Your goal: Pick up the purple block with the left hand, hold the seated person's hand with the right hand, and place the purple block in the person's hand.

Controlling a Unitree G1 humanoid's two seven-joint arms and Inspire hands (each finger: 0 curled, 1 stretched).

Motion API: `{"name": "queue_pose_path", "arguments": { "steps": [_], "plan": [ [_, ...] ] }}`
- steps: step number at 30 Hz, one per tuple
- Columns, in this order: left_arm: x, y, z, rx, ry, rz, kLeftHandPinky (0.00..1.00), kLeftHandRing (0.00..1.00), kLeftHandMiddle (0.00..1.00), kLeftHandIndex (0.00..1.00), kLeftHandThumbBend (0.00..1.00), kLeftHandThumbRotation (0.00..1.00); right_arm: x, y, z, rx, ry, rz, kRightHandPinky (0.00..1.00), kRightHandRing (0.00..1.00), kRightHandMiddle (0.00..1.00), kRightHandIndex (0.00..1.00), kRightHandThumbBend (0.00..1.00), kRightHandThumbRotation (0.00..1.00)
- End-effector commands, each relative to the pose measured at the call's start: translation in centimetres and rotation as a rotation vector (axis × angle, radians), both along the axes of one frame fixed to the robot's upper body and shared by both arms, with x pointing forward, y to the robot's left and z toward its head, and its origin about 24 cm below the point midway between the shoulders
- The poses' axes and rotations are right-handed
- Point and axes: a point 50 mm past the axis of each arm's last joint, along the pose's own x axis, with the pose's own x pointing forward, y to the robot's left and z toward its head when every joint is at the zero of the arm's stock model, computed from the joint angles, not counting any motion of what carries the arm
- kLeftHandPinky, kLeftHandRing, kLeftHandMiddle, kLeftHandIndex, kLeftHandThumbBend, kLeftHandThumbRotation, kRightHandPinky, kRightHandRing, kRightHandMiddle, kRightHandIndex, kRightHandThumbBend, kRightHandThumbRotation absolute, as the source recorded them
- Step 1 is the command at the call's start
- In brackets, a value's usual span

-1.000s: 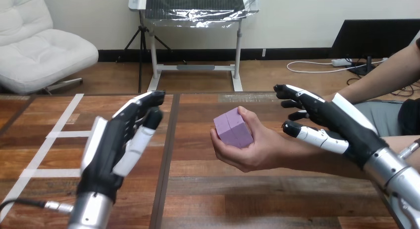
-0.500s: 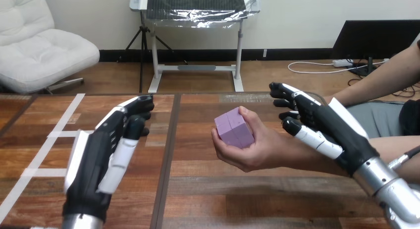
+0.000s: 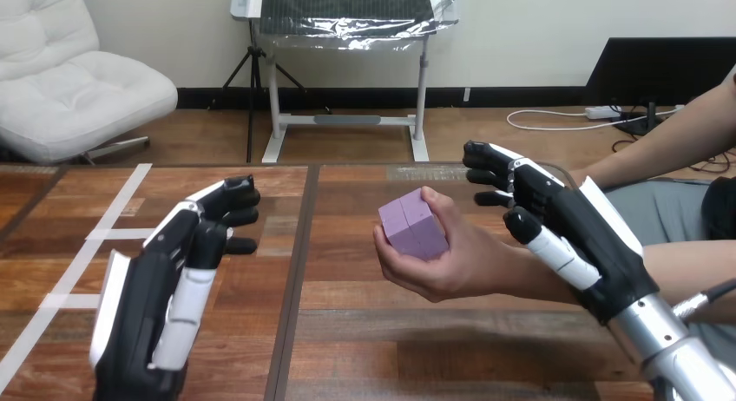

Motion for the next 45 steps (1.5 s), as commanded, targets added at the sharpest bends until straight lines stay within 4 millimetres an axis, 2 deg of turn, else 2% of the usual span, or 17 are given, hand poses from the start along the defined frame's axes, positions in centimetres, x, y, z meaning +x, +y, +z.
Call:
{"name": "queue_pose_path", "arguments": {
  "steps": [1, 16, 28, 38, 45],
  "plan": [
    [-0.4, -1.0, 2.9, -0.018, -0.171, -0.046, 0.64, 0.76, 0.77, 0.74, 0.63, 0.96, -0.3, 0.9, 3.2, 0.119, -0.149, 0.003, 0.78, 0.85, 0.86, 0.86, 0.94, 0.84],
    [-1.3, -1.6, 3.7, -0.029, -0.201, -0.035, 0.63, 0.77, 0.78, 0.74, 0.58, 0.93, -2.7, 2.4, 3.7, 0.289, -0.157, 0.036, 0.8, 0.85, 0.86, 0.85, 0.94, 0.81],
    [-1.1, -1.5, 4.3, -0.026, -0.227, -0.037, 0.55, 0.73, 0.75, 0.72, 0.55, 0.93, -4.1, 2.9, 4.1, 0.293, -0.145, 0.09, 0.81, 0.85, 0.86, 0.88, 0.96, 0.82],
    [-0.8, -1.5, 4.6, -0.032, -0.244, -0.042, 0.53, 0.72, 0.74, 0.71, 0.5, 0.93, -5.0, 2.7, 4.0, 0.294, -0.116, 0.114, 0.81, 0.85, 0.86, 0.87, 0.97, 0.79],
    [-0.7, -1.5, 4.7, -0.042, -0.24, -0.046, 0.5, 0.71, 0.74, 0.71, 0.52, 0.92, -5.5, 2.7, 3.8, 0.304, -0.104, 0.112, 0.82, 0.86, 0.87, 0.87, 0.96, 0.78]
  ]
}}
